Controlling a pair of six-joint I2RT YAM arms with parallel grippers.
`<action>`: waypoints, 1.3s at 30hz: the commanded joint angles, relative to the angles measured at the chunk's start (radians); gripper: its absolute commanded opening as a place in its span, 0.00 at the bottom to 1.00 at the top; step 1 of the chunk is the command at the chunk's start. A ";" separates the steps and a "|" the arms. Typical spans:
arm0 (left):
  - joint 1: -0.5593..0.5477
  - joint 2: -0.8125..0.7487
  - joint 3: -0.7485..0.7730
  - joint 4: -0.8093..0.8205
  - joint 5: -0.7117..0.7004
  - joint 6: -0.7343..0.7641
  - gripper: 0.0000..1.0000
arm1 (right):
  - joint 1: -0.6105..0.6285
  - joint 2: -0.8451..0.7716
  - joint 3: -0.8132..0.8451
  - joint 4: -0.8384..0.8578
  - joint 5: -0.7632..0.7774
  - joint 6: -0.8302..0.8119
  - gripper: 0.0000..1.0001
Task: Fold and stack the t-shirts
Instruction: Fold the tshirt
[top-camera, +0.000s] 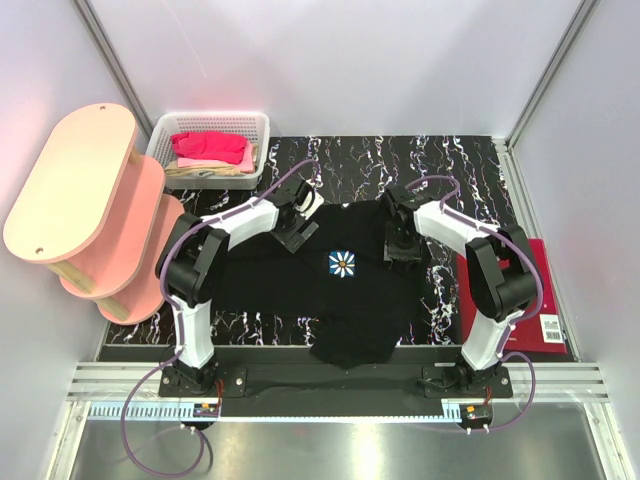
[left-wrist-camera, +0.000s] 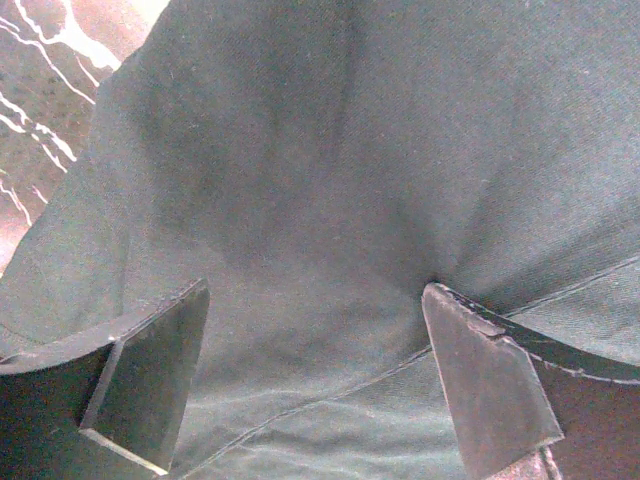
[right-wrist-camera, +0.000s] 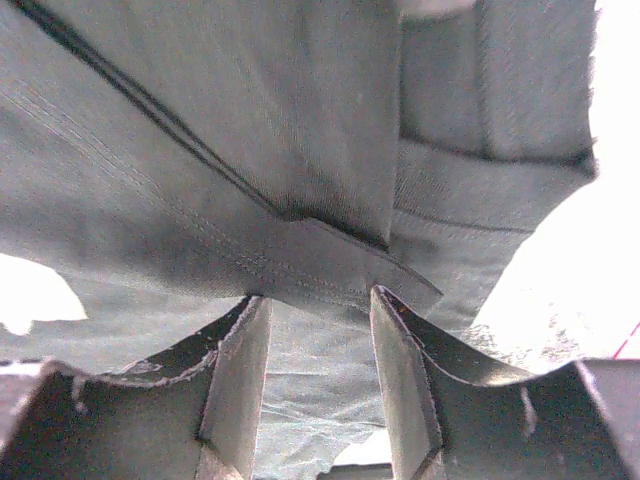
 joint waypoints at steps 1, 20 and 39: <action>0.007 0.004 -0.062 0.009 -0.041 0.017 0.93 | -0.037 0.017 0.097 0.002 0.049 -0.016 0.50; 0.007 -0.100 -0.158 0.018 -0.011 0.019 0.84 | -0.024 0.066 0.231 0.009 0.048 -0.098 0.70; 0.007 -0.055 -0.094 -0.025 0.006 0.003 0.86 | 0.399 0.092 0.113 0.220 0.520 -0.400 0.56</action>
